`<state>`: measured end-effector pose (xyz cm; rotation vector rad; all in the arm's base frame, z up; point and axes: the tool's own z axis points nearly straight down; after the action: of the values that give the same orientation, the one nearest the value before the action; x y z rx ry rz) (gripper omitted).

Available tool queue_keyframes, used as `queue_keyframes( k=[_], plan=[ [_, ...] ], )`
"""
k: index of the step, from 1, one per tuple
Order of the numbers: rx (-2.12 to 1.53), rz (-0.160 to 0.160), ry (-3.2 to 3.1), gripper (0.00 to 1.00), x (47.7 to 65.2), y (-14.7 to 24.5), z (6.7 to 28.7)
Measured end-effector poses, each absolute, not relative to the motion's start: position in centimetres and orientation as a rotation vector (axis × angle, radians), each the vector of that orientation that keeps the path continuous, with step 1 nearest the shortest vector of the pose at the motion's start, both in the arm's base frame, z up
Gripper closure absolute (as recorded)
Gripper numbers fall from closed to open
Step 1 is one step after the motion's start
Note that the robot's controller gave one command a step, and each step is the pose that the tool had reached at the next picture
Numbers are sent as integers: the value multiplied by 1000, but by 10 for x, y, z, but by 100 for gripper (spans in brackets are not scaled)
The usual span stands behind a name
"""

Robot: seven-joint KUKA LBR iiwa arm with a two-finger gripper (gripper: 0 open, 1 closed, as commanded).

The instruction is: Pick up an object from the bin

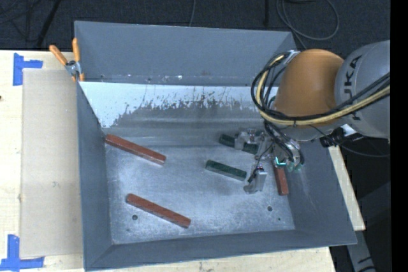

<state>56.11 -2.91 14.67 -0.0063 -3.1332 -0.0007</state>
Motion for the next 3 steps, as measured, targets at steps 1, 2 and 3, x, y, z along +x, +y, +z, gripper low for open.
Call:
queue_keyframes(
  k=[1,2,3],
  plan=[
    [-405,-1,-3108,0,563,-26,67],
    [-654,-2,-3071,0,547,-11,100],
    [-970,0,-2989,0,563,-20,99]
  ],
)
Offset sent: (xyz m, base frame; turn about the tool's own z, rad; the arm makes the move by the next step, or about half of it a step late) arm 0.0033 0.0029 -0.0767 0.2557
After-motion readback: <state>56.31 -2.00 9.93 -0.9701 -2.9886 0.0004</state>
